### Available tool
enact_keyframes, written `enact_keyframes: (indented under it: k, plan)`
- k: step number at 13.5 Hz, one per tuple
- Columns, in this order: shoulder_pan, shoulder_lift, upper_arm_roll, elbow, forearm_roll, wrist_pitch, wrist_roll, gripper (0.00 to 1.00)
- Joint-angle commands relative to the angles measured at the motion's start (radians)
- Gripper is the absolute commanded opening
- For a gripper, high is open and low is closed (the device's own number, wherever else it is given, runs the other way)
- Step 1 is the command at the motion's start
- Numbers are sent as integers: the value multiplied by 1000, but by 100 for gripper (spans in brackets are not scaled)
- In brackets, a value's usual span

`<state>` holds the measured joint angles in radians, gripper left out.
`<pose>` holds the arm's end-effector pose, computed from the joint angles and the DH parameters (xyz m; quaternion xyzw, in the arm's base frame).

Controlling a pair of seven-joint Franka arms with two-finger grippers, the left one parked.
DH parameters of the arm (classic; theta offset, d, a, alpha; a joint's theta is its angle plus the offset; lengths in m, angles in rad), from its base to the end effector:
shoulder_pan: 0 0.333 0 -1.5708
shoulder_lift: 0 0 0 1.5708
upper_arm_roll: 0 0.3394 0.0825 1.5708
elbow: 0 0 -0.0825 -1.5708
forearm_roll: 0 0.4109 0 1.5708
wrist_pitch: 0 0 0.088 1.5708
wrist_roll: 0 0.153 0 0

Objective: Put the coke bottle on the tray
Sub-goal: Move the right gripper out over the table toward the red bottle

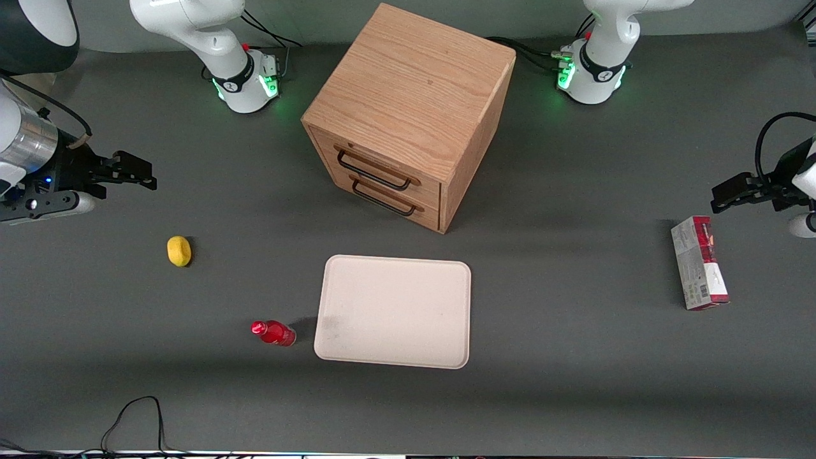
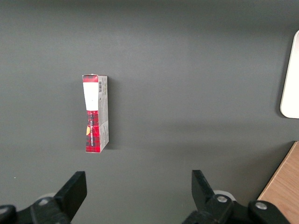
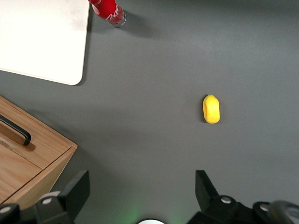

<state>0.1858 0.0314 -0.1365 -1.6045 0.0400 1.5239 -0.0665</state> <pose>0.5777 0.0358 0.5636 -0.9966 -0.0575 0.0557 0.0183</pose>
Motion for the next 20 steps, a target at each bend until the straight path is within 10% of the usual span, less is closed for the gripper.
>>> enact_keyframes:
  k: [1,9,20]
  plan:
    - [-11,82,5,116,20,-69,-10,100]
    - [0,520,119,676,47,-219,299,100]
    - [21,581,155,710,26,-148,373,100]
